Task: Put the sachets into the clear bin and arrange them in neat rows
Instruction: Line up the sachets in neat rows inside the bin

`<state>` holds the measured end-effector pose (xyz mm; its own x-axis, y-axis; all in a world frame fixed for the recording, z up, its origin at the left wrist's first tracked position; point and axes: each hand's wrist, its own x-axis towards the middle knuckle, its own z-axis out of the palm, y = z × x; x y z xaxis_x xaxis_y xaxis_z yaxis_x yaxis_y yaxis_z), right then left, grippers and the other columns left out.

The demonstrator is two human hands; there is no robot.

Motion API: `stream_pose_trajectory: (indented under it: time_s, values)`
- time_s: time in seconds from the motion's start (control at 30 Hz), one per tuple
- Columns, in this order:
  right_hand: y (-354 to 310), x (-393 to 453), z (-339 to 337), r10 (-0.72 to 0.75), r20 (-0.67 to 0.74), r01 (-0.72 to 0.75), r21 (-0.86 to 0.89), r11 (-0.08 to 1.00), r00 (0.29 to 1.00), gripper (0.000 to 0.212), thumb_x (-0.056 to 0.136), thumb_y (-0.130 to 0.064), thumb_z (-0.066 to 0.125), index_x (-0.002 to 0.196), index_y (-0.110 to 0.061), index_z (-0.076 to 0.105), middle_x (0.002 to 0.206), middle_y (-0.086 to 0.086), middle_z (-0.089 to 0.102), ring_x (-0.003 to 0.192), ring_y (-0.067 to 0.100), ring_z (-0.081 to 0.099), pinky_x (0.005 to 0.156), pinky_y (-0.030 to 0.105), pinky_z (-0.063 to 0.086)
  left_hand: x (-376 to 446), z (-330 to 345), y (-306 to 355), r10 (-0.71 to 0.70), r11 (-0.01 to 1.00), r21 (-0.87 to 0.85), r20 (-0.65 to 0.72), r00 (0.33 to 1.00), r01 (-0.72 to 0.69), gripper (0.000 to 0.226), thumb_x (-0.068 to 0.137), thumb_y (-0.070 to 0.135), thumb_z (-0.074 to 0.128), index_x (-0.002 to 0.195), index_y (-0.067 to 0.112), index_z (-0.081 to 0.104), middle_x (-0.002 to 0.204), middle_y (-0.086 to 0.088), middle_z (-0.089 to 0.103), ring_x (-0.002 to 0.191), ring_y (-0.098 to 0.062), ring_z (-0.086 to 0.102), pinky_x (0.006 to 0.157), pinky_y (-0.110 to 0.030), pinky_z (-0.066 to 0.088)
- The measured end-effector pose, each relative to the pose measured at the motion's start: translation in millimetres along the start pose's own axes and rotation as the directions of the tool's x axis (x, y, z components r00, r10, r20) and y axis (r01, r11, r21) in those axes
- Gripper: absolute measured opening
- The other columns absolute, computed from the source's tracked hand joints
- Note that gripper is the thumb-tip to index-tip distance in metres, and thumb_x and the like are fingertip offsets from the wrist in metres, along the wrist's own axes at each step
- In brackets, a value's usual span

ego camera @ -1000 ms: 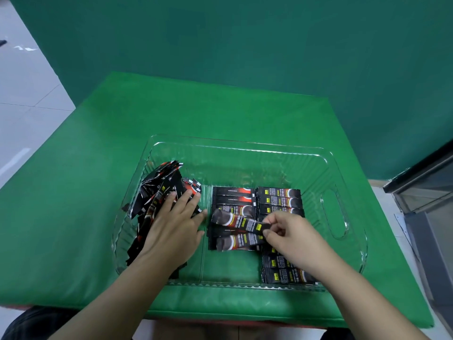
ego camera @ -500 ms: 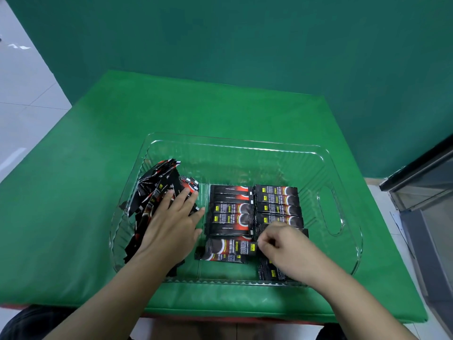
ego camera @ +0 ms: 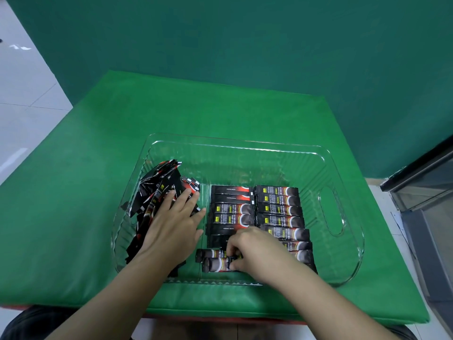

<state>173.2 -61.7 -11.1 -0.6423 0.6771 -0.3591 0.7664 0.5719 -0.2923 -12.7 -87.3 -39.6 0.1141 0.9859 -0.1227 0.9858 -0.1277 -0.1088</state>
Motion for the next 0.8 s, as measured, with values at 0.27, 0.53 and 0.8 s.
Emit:
stream_pose_trajectory:
  time_s: [0.27, 0.53, 0.8]
  values:
    - [-1, 3, 9, -0.021, 0.034, 0.022, -0.008, 1.000, 0.999, 0.014, 0.085, -0.020, 0.065, 0.099, -0.019, 0.065, 0.098, 0.002, 0.069, 0.094, 0.021, 0.061, 0.073, 0.027, 0.041, 0, 3, 0, 0.007, 1.000, -0.014, -0.031, 0.999, -0.007, 0.056, 0.099, 0.048, 0.029, 0.150, 0.024, 0.025, 0.161, -0.007, 0.001, 0.147, -0.023, -0.006, 0.114, -0.046, -0.011]
    - [-14, 18, 10, -0.207, 0.052, 0.202, 0.083, 0.976, 0.977, 0.035, 0.088, -0.020, 0.064, 0.122, -0.024, 0.061, 0.106, 0.003, 0.062, 0.097, 0.019, 0.055, 0.074, 0.027, 0.039, 0, 2, 0, 0.008, 1.000, -0.015, -0.032, 0.999, -0.009, 0.056, 0.099, 0.047, 0.030, 0.150, 0.024, 0.026, 0.161, -0.007, 0.001, 0.147, -0.023, -0.006, 0.114, -0.046, -0.010]
    - [-3, 21, 18, -0.244, 0.042, 0.243, 0.029, 0.969, 0.969, 0.041, 0.092, -0.016, 0.058, 0.130, -0.031, 0.055, 0.106, 0.004, 0.058, 0.105, 0.023, 0.053, 0.080, 0.031, 0.043, 1, 2, 0, 0.008, 1.000, -0.021, -0.023, 1.000, -0.008, 0.056, 0.099, 0.047, 0.030, 0.150, 0.024, 0.026, 0.160, -0.007, 0.001, 0.147, -0.023, -0.006, 0.113, -0.046, -0.011]
